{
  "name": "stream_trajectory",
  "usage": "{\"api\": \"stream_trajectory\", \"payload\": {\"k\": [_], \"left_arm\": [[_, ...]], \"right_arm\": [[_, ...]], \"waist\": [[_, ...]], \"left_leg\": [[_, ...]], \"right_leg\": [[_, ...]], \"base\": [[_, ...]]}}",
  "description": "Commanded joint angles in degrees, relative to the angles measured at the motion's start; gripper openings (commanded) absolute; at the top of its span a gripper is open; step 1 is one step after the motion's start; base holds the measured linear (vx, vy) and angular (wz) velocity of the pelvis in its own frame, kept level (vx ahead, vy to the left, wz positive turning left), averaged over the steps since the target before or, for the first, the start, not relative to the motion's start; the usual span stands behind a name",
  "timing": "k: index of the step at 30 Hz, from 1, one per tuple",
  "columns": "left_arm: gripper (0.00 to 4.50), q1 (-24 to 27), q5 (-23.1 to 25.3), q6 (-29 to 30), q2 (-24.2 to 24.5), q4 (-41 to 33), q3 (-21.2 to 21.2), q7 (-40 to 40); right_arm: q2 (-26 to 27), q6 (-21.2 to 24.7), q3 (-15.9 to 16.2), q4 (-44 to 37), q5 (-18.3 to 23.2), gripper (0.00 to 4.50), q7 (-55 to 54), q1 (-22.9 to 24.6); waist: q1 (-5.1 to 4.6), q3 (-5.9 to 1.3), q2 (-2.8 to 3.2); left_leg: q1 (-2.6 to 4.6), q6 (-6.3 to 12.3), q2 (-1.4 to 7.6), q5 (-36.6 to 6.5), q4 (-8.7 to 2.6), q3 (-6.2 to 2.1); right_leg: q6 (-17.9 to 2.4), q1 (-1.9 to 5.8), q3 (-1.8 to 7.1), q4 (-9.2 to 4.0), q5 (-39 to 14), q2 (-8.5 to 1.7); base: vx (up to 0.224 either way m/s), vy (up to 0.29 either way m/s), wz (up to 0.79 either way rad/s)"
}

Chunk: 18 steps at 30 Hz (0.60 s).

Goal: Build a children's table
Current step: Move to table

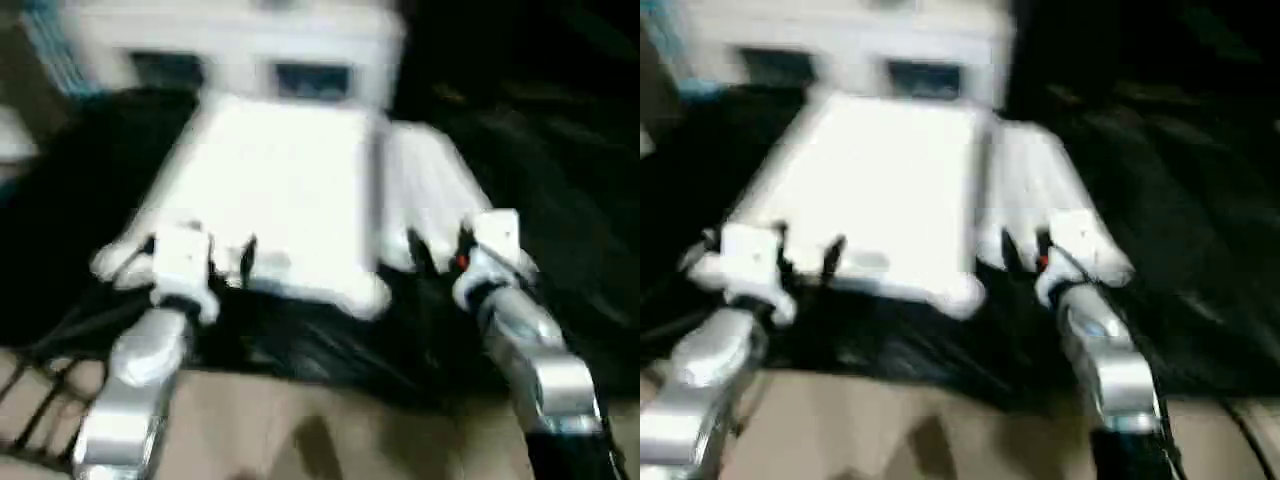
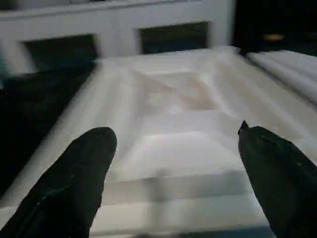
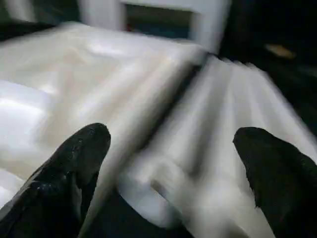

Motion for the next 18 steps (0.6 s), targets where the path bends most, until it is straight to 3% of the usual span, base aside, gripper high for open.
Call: {"api": "stream_trajectory", "payload": {"k": [1,2,3,4,5,6,7,8,9,10,11,12,13,14,15,16,17,18], "left_arm": [[4.44,-0.26,-0.13,0.58,-0.17,0.36,0.43,-0.32],[4.44,-0.26,-0.13,0.58,-0.17,0.36,0.43,-0.32],[4.44,-0.34,-0.21,0.61,-0.08,0.4,0.32,-0.66],[4.44,-0.35,-0.21,0.64,-0.05,0.41,0.26,-0.75],[4.44,-0.37,-0.21,0.68,0.01,0.43,0.14,-0.85],[4.44,-0.38,-0.28,0.67,0.06,0.45,0.03,-1.01],[4.44,-0.39,-0.34,0.69,0.1,0.43,-0.06,-1.08],[4.44,-0.43,-0.42,0.67,0.28,0.46,-0.2,-1.36],[4.44,-0.46,-0.55,0.65,0.46,0.51,-0.31,-1.68],[4.44,-0.46,-0.63,0.63,0.58,0.54,-0.38,-1.9],[4.44,-0.47,-0.67,0.66,0.68,0.58,-0.43,-2.1],[4.44,-0.47,-0.67,0.66,0.68,0.58,-0.43,-2.1],[4.44,-0.53,-0.74,0.58,0.82,0.76,-0.58,-2.74],[4.44,-0.57,-0.75,0.46,0.92,0.99,-0.71,-3.32],[4.44,-0.57,-0.75,0.46,0.92,0.99,-0.71,-3.32],[4.44,-0.68,-0.87,0.37,0.98,1.28,-0.87,-3.88],[4.44,-0.68,-0.87,0.37,0.98,1.28,-0.87,-3.88],[4.44,-0.77,-0.98,0.28,1.03,1.52,-0.98,-4.29]], "right_arm": [[-0.13,-0.29,2.04,-1.01,-0.7,4.5,0.91,0.27],[-0.13,-0.29,2.04,-1.01,-0.7,4.5,0.91,0.27],[0.37,-0.12,1.69,-1.35,0.17,4.5,0.95,0.3],[0.57,-0.02,1.49,-1.45,0.52,4.5,0.89,0.32],[0.88,0.16,1.14,-1.59,1.03,4.5,0.81,0.37],[1.01,0.15,0.84,-1.54,1.22,4.5,0.69,0.41],[1.04,0.08,0.67,-1.46,1.19,4.5,0.64,0.42],[0.91,0.05,0.66,-1.34,1.03,4.5,0.71,0.44],[0.71,0.03,0.77,-1.25,0.76,4.5,0.83,0.46],[0.58,0.03,0.88,-1.23,0.58,4.5,0.92,0.5],[0.47,0.07,0.96,-1.21,0.45,4.5,0.99,0.52],[0.47,0.07,0.96,-1.21,0.45,4.5,0.99,0.52],[0.42,0.0,0.94,-1.26,0.47,4.5,0.98,0.59],[0.36,-0.16,0.83,-1.32,0.54,4.5,0.94,0.72],[0.36,-0.16,0.83,-1.32,0.54,4.5,0.94,0.72],[0.59,0.19,0.1,-1.36,1.02,4.5,0.43,0.89],[0.59,0.19,0.1,-1.36,1.02,4.5,0.43,0.89],[0.65,0.39,-0.39,-1.45,1.2,4.5,0.09,1.06]], "waist": [[-3.93,-3.59,2.47],[-3.04,-4.02,1.57],[-3.21,-3.15,1.37],[-3.89,-3.19,1.35],[-2.82,-2.1,0.0],[-2.15,-0.86,-1.44],[-2.04,-1.08,-2.67],[-0.39,-0.21,-5.06],[-0.14,-0.81,-5.1],[1.24,-1.35,-4.18],[1.14,-1.32,-4.36],[0.98,-1.52,-3.56],[0.89,-1.84,-2.72],[0.62,-2.16,-0.33],[-0.86,-2.37,0.05],[-1.8,-3.15,2.93],[-2.54,-3.13,1.26],[-2.06,-2.5,1.49]], "left_leg": [[9.08,30.68,4.95,10.77,-6.73,-9.4],[11.01,34.19,6.23,7.42,-5.75,-11.86],[8.81,30.53,4.44,2.33,-6.23,-10.98],[9.06,25.16,6.49,-0.43,-6.17,-7.28],[6.49,20.33,6.55,-8.04,-8.86,-4.89],[4.54,15.74,5.36,-19.93,-11.0,-2.06],[5.11,12.4,4.06,-25.2,-10.19,-0.64],[7.42,4.67,-1.61,-24.81,-0.03,4.88],[6.07,3.75,-1.93,-16.26,3.46,4.58],[0.94,0.42,-1.42,-4.73,4.04,2.01],[0.93,-0.04,-1.2,-5.14,3.46,1.86],[2.12,-0.16,-1.07,-4.82,1.39,2.03],[2.74,-0.04,-0.75,-3.82,-0.34,2.28],[5.1,-0.96,0.93,-3.65,-4.49,2.61],[6.04,0.74,3.0,-5.07,-7.6,1.2],[13.57,-2.36,6.65,-9.08,-7.98,1.02],[16.56,-4.68,11.85,-19.72,-10.6,-0.68],[15.59,-6.12,12.77,-20.13,-11.76,1.44]], "right_leg": [[-3.71,-6.12,-2.43,6.82,-1.83,0.88],[-2.19,-9.11,0.57,8.05,-8.96,-0.91],[-0.01,-9.84,2.06,9.53,-5.23,-0.93],[1.41,-10.67,3.0,9.06,-1.19,-1.9],[2.8,-9.84,3.43,9.15,3.89,-2.19],[0.79,-8.61,4.31,5.43,6.02,-3.1],[-0.36,-8.07,5.38,1.75,4.99,-4.06],[-0.89,-9.98,10.79,-8.6,-27.69,-8.51],[-2.96,-6.53,14.21,-10.34,-39.15,-11.33],[-4.81,-1.21,14.5,-8.28,-38.28,-11.51],[-6.52,-1.02,14.77,-8.14,-34.38,-10.7],[-11.39,-0.82,13.52,-7.86,-25.81,-8.6],[-13.54,-0.71,12.56,-7.69,-21.62,-7.34],[-14.83,-1.96,9.7,-6.86,-14.61,-4.93],[-13.63,-2.18,6.85,-4.63,-7.86,-2.57],[-11.28,-8.05,6.38,-2.49,-8.69,-1.46],[-7.43,-10.92,4.12,2.92,-3.86,-3.09],[-3.88,-11.8,2.6,4.44,2.33,-4.61]], "base": [[0.043,-0.024,0.4],[0.07,-0.023,0.25],[0.102,-0.008,0.57],[0.071,-0.004,0.45],[0.071,-0.004,0.45],[0.049,-0.059,0.19],[0.05,-0.12,0.31],[0.05,-0.12,0.31],[0.116,-0.119,0.21],[0.13,-0.061,0.01],[0.13,-0.061,0.01],[0.092,-0.032,0.2],[0.088,0.012,0.32],[0.088,0.012,0.32],[0.127,0.076,0.17],[0.202,0.073,-0.07],[0.202,0.073,-0.07],[0.194,0.053,-0.26]]}}
